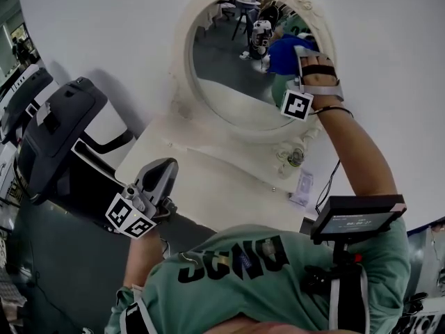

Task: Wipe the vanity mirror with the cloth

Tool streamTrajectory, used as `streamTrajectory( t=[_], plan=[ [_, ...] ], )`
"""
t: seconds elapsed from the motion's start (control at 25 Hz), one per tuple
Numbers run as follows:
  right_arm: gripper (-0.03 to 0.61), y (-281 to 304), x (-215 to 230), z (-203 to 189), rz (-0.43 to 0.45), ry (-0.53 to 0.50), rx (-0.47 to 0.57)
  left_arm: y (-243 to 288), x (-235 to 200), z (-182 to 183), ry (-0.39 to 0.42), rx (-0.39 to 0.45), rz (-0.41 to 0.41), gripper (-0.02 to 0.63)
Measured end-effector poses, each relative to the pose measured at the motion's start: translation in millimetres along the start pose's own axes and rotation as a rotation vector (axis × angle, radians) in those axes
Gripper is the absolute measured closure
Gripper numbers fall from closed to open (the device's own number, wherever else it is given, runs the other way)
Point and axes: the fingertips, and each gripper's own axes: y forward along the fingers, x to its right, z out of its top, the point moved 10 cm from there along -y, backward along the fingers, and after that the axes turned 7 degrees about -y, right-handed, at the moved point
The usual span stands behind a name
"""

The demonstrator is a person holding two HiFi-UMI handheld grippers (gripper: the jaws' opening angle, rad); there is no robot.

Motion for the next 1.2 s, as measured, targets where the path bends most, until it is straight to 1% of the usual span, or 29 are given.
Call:
streamTrajectory(
  t=[0.28,0.36,0.48,0.52,0.6,0.68,0.72,0.84,0.92,1.08,1.2],
  plan=[
    [0.534,-56.3,-140.6,48.7,0.216,-0.017,0.139,2.0,-6.1,-24.0,-0.060,-0.086,0.029,0.603],
    [0.534,-76.5,-168.6,56.7,0.298,-0.013,0.174,2.2,3.0,-27.3,-0.080,-0.113,0.037,0.603],
    [0.534,-101.7,-208.5,74.5,0.441,0.026,0.233,0.2,13.8,-36.6,-0.115,-0.152,0.054,0.603],
    [0.534,-103.9,-222.2,85.2,0.474,0.036,0.241,-1.7,9.7,-44.3,-0.131,-0.164,0.064,0.603],
    [0.534,-97.3,-241.3,109.3,0.553,0.051,0.219,-7.9,-6.9,-64.5,-0.164,-0.190,0.089,0.603],
    [0.534,-87.4,-250.1,128.3,0.655,0.058,0.188,-15.0,-20.0,-82.2,-0.189,-0.209,0.110,0.603],
    [0.534,-84.9,-252.6,135.5,0.686,0.058,0.181,-18.2,-22.4,-88.5,-0.198,-0.214,0.116,0.603],
    [0.534,-84.0,-255.6,147.3,0.730,0.047,0.175,-24.1,-19.7,-97.4,-0.211,-0.213,0.120,0.603],
    [0.534,-81.1,-255.2,148.3,0.750,0.035,0.178,-23.9,-16.4,-95.3,-0.202,-0.198,0.115,0.603],
    [0.534,-85.7,-255.2,140.9,0.746,-0.016,0.237,-26.5,-6.2,-74.2,-0.156,-0.155,0.108,0.603],
    [0.532,-91.6,-244.1,119.5,0.746,-0.071,0.219,-29.1,2.5,-50.9,-0.117,-0.126,0.094,0.603]
  ],
)
